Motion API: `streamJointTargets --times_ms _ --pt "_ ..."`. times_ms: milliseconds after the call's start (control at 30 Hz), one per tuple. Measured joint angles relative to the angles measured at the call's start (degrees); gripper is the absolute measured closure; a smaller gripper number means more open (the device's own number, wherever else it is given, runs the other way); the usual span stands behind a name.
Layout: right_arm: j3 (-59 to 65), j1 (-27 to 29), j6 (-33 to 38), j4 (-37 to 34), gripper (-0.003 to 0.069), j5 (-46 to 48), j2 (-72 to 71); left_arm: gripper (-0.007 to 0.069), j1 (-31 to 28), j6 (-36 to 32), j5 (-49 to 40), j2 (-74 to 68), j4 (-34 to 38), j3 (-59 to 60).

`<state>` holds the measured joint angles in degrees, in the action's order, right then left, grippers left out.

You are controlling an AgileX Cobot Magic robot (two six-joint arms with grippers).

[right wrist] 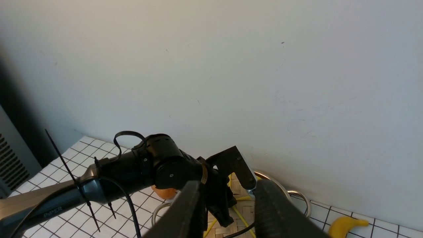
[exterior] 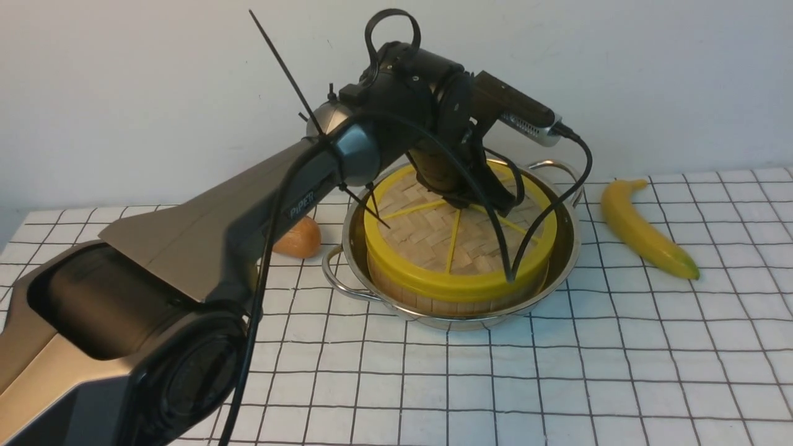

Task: Place the steamer in the pot on the white tablecloth, and put the lid on the steamer.
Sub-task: 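Place the yellow bamboo steamer lid onto the steamer in the pot with the left gripper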

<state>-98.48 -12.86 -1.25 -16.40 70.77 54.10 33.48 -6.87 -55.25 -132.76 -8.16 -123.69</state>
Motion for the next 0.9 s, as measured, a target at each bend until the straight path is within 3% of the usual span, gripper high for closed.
streamJointTargets --times_ms 633,800,900 --pt "0.00 0.00 0.00 0.00 0.0419 0.00 0.00 0.0482 0.00 0.00 -0.50 -0.78 -0.38 -0.39" --pt "0.00 0.00 0.00 0.00 0.0419 0.00 0.00 0.0293 0.00 0.00 -1.66 -0.25 -2.28 -0.39" --pt "0.00 0.00 0.00 0.00 0.0419 0.00 0.00 0.0218 0.00 0.00 -1.93 0.10 -3.63 -0.39"
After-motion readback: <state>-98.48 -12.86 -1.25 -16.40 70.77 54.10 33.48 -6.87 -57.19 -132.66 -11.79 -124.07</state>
